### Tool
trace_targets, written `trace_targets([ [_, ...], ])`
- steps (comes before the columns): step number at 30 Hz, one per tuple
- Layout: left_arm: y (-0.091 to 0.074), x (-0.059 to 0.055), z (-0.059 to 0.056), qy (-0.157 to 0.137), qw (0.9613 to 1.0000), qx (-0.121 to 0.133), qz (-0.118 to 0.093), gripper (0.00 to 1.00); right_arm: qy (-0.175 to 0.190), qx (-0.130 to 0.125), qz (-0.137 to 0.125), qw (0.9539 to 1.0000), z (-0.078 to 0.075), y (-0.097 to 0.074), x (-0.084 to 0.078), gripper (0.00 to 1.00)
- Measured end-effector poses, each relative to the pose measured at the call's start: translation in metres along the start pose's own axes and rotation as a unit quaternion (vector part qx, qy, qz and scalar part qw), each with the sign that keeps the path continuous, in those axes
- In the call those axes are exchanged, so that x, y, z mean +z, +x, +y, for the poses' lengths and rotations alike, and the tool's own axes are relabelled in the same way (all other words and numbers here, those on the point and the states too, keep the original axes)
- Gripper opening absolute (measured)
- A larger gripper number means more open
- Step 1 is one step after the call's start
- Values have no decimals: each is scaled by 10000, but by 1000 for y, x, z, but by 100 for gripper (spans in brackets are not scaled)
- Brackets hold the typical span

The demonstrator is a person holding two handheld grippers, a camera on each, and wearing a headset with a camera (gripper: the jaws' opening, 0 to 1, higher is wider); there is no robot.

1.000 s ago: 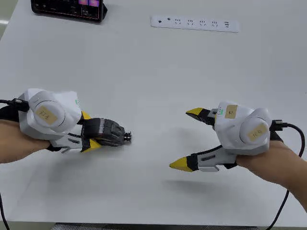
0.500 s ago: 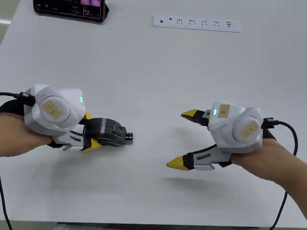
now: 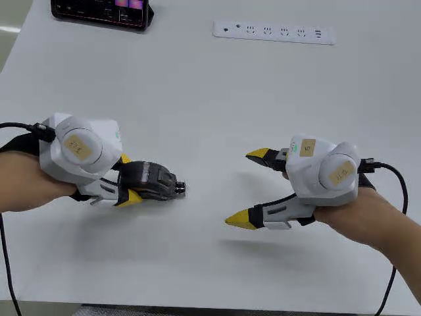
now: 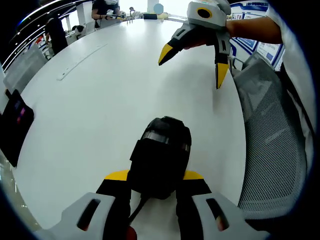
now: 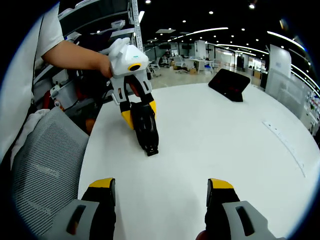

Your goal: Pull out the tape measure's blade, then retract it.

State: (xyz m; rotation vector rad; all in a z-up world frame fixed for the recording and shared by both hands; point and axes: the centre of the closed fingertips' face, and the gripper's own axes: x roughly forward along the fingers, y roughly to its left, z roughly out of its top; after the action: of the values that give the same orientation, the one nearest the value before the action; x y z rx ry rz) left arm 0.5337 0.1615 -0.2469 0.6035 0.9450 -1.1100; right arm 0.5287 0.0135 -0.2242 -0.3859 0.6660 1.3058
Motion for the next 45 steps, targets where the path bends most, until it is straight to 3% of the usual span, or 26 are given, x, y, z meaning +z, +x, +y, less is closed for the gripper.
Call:
trace_targets([
  [21,0,-2,0,45,10000,7,28,30,-69,406,2,9992,2,39,2,65],
  [45,2,-1,0,65,10000,29,53,30,-231,682,-76,9974,9,61,10,49],
])
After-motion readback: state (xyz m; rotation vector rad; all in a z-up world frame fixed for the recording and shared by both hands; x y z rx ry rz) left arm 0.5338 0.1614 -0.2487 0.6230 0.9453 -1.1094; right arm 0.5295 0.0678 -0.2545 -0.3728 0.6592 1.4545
